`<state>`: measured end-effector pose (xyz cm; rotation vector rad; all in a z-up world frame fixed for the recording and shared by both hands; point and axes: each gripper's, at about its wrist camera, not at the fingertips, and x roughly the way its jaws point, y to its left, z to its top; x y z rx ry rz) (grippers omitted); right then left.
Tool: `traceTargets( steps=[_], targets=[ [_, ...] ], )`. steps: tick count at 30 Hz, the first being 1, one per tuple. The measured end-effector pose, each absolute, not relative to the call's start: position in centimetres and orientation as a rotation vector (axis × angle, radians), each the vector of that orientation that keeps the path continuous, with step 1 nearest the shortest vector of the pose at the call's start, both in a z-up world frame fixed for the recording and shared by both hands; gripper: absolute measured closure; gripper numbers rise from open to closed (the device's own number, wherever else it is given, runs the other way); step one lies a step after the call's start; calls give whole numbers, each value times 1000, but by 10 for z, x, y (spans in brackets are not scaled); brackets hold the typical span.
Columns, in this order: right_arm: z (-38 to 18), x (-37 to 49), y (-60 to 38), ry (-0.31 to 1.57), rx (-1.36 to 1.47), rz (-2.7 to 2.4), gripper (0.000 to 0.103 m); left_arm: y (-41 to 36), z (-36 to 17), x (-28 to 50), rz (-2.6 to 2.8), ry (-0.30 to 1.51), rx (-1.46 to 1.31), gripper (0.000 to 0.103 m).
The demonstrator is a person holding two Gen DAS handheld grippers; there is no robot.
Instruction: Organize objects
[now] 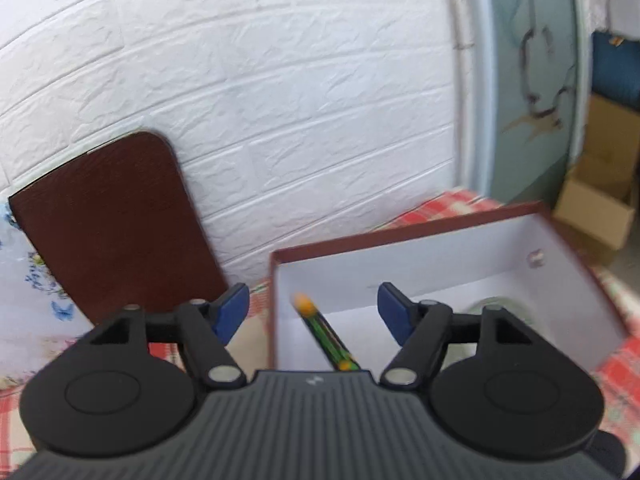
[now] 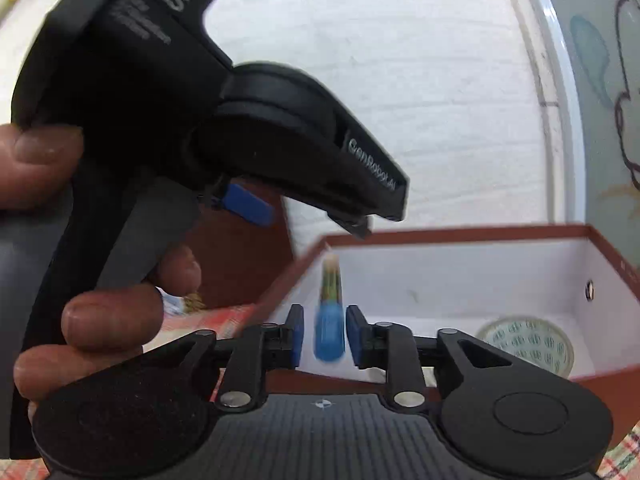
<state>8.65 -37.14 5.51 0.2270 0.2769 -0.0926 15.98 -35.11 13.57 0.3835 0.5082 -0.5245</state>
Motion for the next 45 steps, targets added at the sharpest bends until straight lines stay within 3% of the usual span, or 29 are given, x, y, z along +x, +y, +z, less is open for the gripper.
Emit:
traceTargets(
  steps=[5,13,26,45],
  targets=[
    [44,69,-363,180,206,-102,68,-334,114,170,-508,581,348,32],
    [44,18,-330,146,182,-94,65,-289,132,126,-491,585,254,31],
    [7,-18,-253,395,165,30,64,-183,90,61,-316,691,249,31],
    [2,-20,-187,561,-34,230,64,31,19,74,75,730,161,27]
  ],
)
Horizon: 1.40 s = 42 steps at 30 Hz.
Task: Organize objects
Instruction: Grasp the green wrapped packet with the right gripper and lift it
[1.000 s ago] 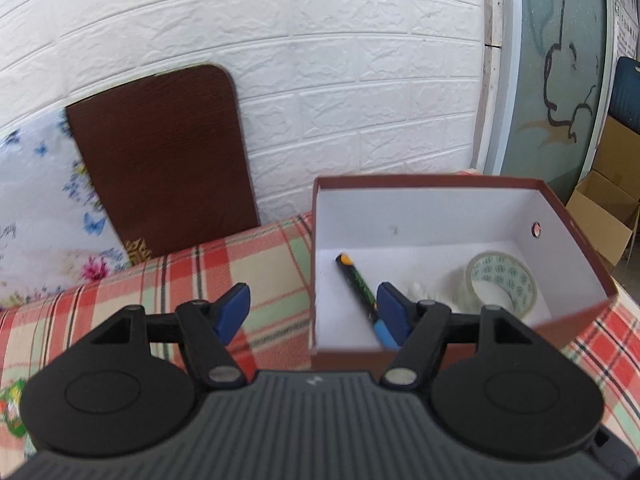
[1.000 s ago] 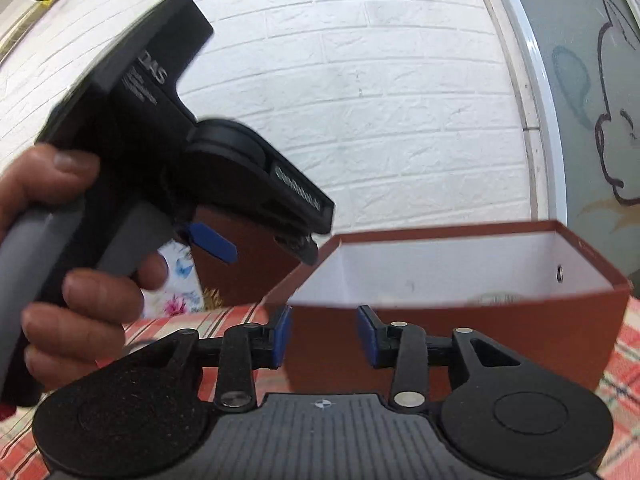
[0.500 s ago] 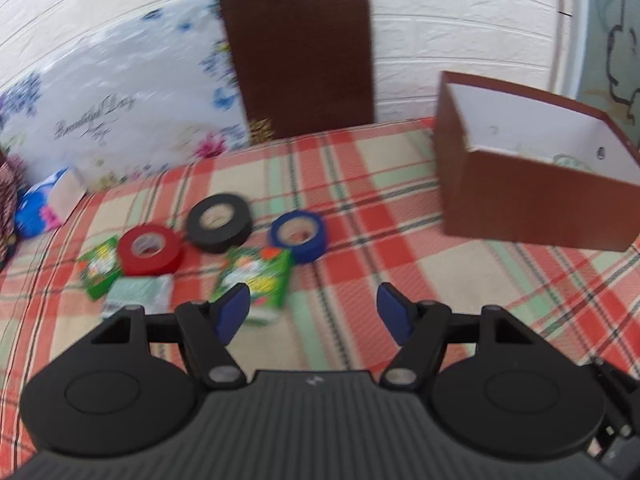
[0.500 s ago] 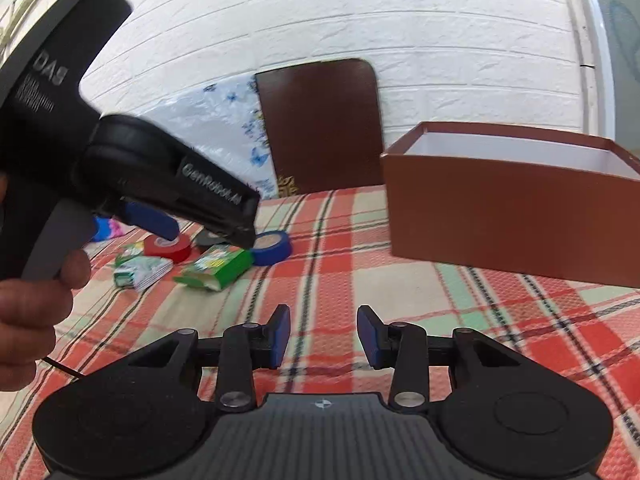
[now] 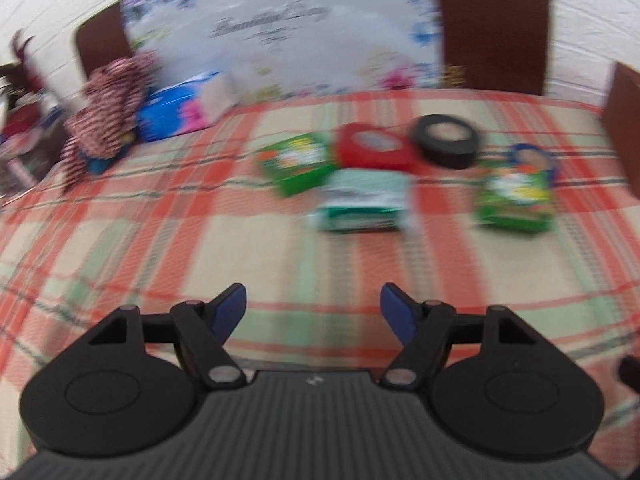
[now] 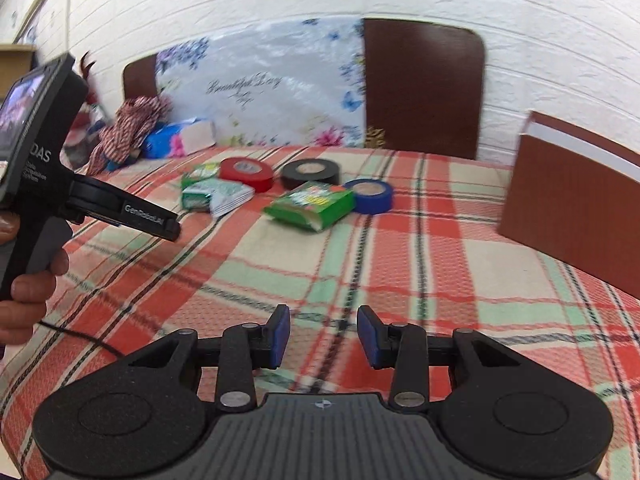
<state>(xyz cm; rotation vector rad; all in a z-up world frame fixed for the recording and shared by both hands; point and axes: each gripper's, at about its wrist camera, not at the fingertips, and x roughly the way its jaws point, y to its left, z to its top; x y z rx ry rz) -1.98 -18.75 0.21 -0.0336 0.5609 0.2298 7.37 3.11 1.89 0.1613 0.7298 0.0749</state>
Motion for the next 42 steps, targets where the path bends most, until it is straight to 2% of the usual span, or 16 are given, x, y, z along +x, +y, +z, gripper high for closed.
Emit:
traceTargets(
  steps=[1,4,6,8,14,16,18,19,20,21,22,25,35,39,42],
  targets=[
    [2,-16,-182,572,-44,244,63,47,14,77,121,721,164,26],
    [3,1,-162,590,-68,288,56,96,-2,80,220,640,116,7],
    [5,17,-147,577,-78,311,53,130,-5,79,207,638,-65,7],
    [11,34,-129,548,-88,333,50,142,-4,79,243,622,-128,9],
    [15,97,-72,478,-185,378,42,130,-7,81,204,612,-90,8],
    [9,117,-53,484,-257,393,35,131,-8,81,202,611,-97,8],
    [-2,134,-41,527,-326,401,45,131,-9,81,200,612,-99,7],
    [-3,136,-43,530,-301,422,62,132,-9,80,199,612,-99,7],
    [-1,136,-46,534,-276,440,71,132,-9,80,197,612,-100,7],
    [0,133,-48,547,-272,444,94,132,-9,80,196,613,-102,6],
    [0,127,-50,548,-276,447,99,132,-9,80,196,613,-102,6],
    [-4,96,-65,538,-282,451,101,132,-9,80,196,614,-98,6],
    [-6,-18,-189,575,-159,227,99,122,-7,83,214,636,-40,5],
    [-7,-39,-225,586,-112,129,75,78,5,71,87,658,61,6],
    [-9,-47,-228,575,-116,140,71,26,21,51,-170,701,9,7]
  ],
)
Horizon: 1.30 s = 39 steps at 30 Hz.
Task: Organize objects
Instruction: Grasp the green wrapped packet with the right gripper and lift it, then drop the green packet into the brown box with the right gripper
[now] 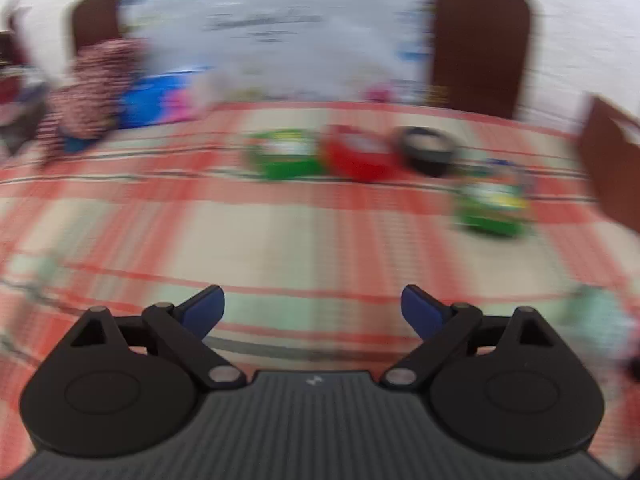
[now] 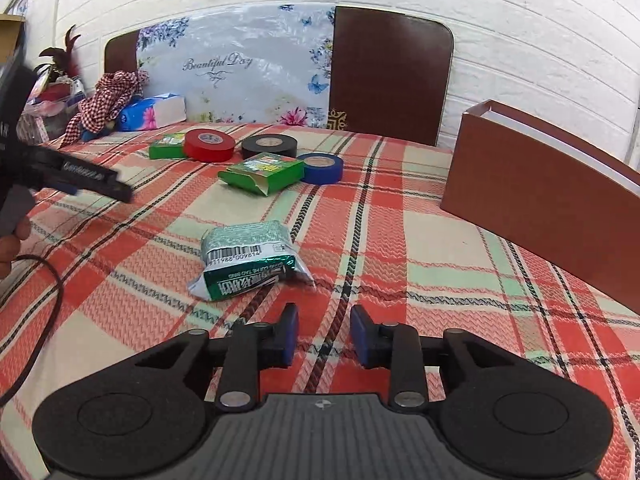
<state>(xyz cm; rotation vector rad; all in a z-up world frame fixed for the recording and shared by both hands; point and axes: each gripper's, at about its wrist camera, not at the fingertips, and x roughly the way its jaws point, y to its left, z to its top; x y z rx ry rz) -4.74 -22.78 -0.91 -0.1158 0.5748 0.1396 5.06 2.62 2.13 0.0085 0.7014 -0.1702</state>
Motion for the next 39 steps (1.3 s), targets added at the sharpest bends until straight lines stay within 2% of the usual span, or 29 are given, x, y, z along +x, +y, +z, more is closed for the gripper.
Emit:
traceTargets(
  steps=[5,7,10,12,13,14,15,18,24,28,30,31,32,33,34,35,36,37,39],
  targets=[
    [-6,-44,-220,565,-176,208,57,-38,35,37,-401,864,-130,6],
    [-4,-41,-216,556,-227,239,39,-43,31,43,-410,946,-199,6],
    [-3,-30,-211,554,-249,313,27,-51,14,48,-395,1029,-260,7],
    [-6,-16,-206,585,-230,378,30,-61,14,46,-390,996,-202,10],
    [-7,-9,-204,600,-209,394,34,-66,15,44,-392,986,-167,18],
    [-7,-3,-204,607,-179,405,41,-71,17,45,-409,981,-147,33],
    [-6,1,-204,608,-153,405,53,-74,20,47,-440,993,-147,44],
    [-1,-3,-210,548,-104,348,56,-88,40,54,-463,997,-117,48],
    [39,-23,-255,251,-127,89,57,-162,113,49,-657,777,-6,48],
    [63,-19,-305,122,-114,-81,57,-239,148,56,-777,660,64,42],
    [69,-7,-330,108,-114,-145,57,-275,154,66,-796,632,92,32],
    [71,0,-341,102,-109,-172,55,-292,155,73,-786,615,105,17],
    [71,11,-352,97,-113,-204,51,-307,153,79,-757,591,122,10],
    [68,25,-362,106,-129,-240,32,-320,149,87,-717,568,145,10],
    [63,39,-370,137,-149,-275,19,-329,144,95,-678,561,168,10],
    [57,51,-378,177,-155,-304,20,-334,139,104,-633,573,186,11],
    [53,56,-385,215,-140,-322,30,-333,133,111,-598,599,186,11],
    [51,52,-390,209,-102,-322,34,-327,128,115,-590,623,168,11],
    [47,32,-393,159,-39,-311,32,-309,120,115,-586,634,150,11]
  ],
)
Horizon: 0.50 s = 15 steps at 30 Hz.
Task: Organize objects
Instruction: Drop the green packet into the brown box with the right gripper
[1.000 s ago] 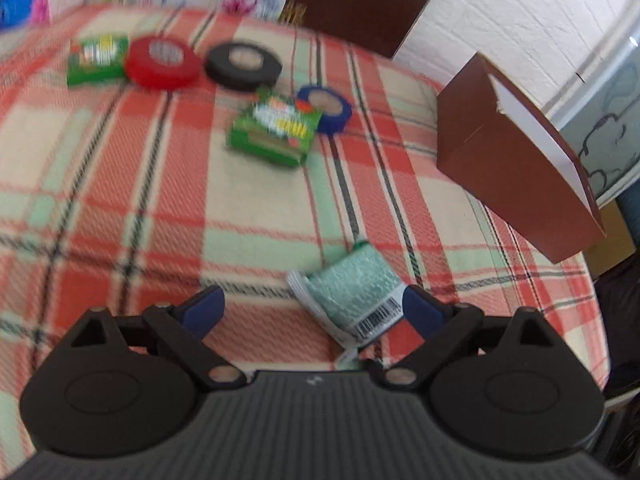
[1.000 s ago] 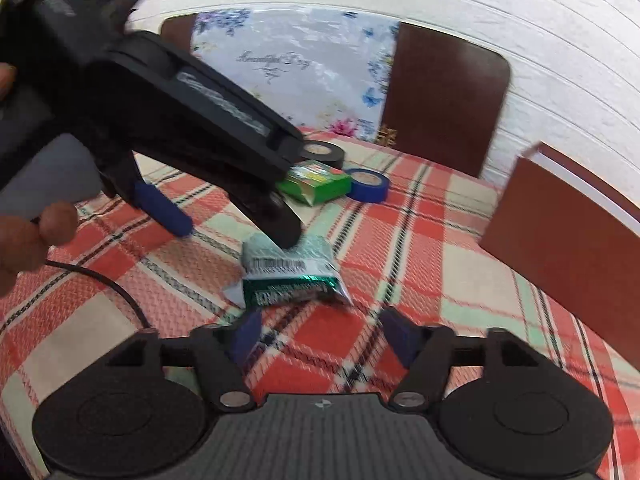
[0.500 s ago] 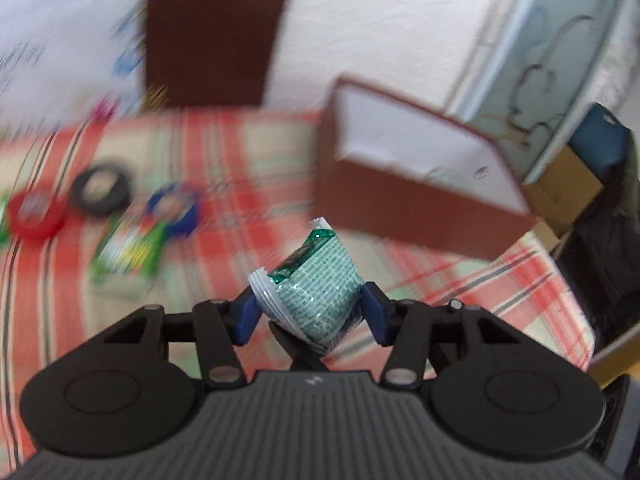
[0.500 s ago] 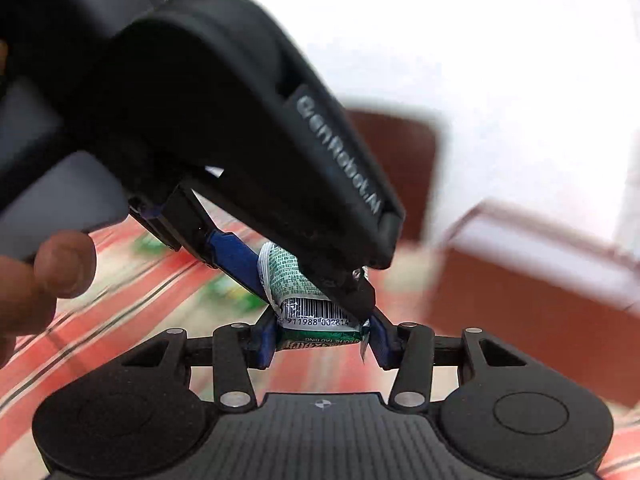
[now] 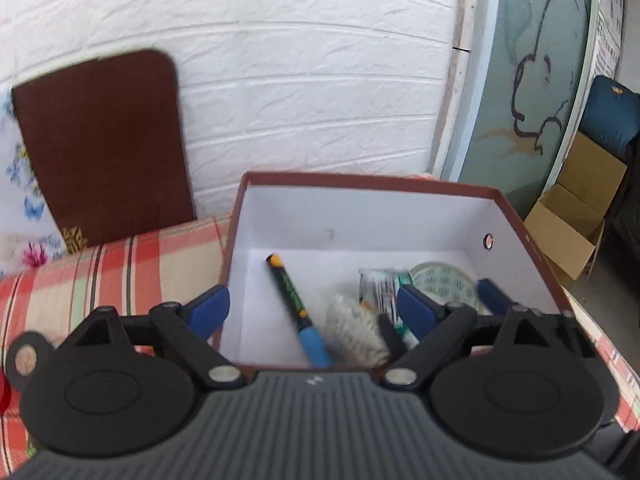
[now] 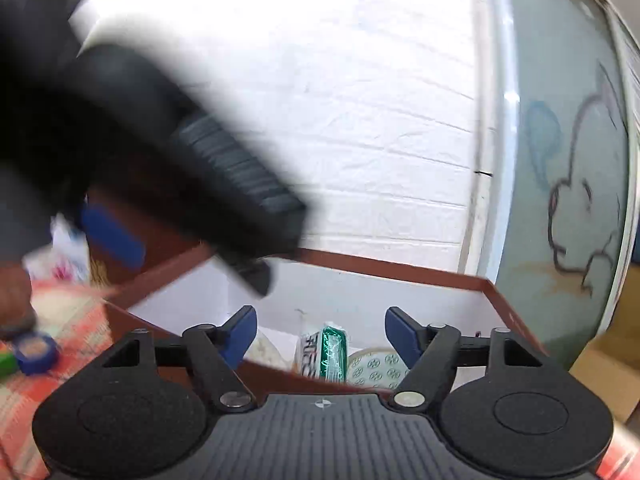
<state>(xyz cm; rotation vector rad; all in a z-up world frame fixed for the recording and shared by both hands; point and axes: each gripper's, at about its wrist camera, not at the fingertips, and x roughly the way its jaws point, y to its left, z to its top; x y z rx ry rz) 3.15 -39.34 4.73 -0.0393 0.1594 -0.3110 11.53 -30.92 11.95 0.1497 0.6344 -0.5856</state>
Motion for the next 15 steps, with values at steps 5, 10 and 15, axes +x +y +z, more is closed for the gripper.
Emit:
traceTargets(
  steps=[5,10,15],
  targets=[
    [34,-16,-383,98,43,-355,28,-276,103,102,-517,682,152,11],
    [27,-35,-371,170,102,-317,28,-254,90,77,-468,708,191,11],
    [9,-41,-366,301,220,-261,27,-225,71,62,-436,758,200,11]
  ],
)
